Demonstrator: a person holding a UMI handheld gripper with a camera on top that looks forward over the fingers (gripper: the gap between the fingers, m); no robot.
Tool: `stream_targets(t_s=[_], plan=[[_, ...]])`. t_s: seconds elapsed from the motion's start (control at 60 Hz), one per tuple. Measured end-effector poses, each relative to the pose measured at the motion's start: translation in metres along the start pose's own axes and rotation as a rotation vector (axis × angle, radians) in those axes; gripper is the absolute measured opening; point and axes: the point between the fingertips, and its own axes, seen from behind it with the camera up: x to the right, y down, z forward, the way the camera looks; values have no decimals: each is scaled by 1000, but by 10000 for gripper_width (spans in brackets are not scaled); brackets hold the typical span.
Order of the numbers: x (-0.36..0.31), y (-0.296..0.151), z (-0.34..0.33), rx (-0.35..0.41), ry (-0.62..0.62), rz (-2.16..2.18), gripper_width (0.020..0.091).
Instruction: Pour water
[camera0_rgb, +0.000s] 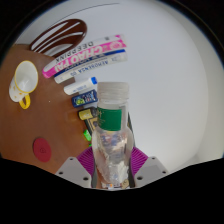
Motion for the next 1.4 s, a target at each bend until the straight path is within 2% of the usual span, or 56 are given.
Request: stream_targets(t_s=[0.117, 0.267, 0.433, 0.617, 0.8, 1.083, 1.233, 1.4], plan=[[-32, -61, 1, 46, 11, -257, 426], [-76, -106, 8, 113, 19, -579, 427], [-96, -114, 16, 113, 32, -805, 430], [-104, -107, 18, 87, -7, -804, 427], [-86, -107, 9, 99, -76, -438, 425], [-47, -81, -2, 70, -276, 505, 430], [-76, -56, 4, 23, -380, 858, 431], [-132, -26, 17, -24, -465, 1062, 432]])
